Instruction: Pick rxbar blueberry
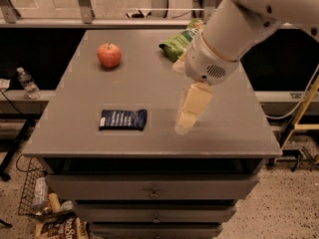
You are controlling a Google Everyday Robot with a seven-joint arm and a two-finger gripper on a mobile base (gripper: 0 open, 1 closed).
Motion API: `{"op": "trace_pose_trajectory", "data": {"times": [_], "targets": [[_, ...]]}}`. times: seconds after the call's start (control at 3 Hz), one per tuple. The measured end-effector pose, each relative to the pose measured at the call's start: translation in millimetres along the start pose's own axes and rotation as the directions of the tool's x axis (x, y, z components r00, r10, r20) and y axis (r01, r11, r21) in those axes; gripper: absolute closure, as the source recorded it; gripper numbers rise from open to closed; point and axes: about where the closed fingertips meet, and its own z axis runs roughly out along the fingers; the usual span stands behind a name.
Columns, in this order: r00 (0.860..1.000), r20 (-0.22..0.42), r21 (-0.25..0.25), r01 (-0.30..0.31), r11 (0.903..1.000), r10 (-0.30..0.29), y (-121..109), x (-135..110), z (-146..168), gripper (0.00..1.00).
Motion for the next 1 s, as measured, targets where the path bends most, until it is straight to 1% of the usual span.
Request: {"op": "trace_pose_trajectory", "data": {"times": [0.33, 0.67, 1.0], "targets": [[1.000, 0.000, 0.000, 0.000, 1.0000, 0.000, 0.0, -0.1, 0.1, 0.00], [1.000, -0.018, -0.016, 0.014, 0.9998, -0.014, -5.0, -11.6, 13.3, 0.00], [0.999, -0.031, -0.043, 0.023, 0.9988, -0.024, -10.8, -23.4, 35.0, 0.00]]}}
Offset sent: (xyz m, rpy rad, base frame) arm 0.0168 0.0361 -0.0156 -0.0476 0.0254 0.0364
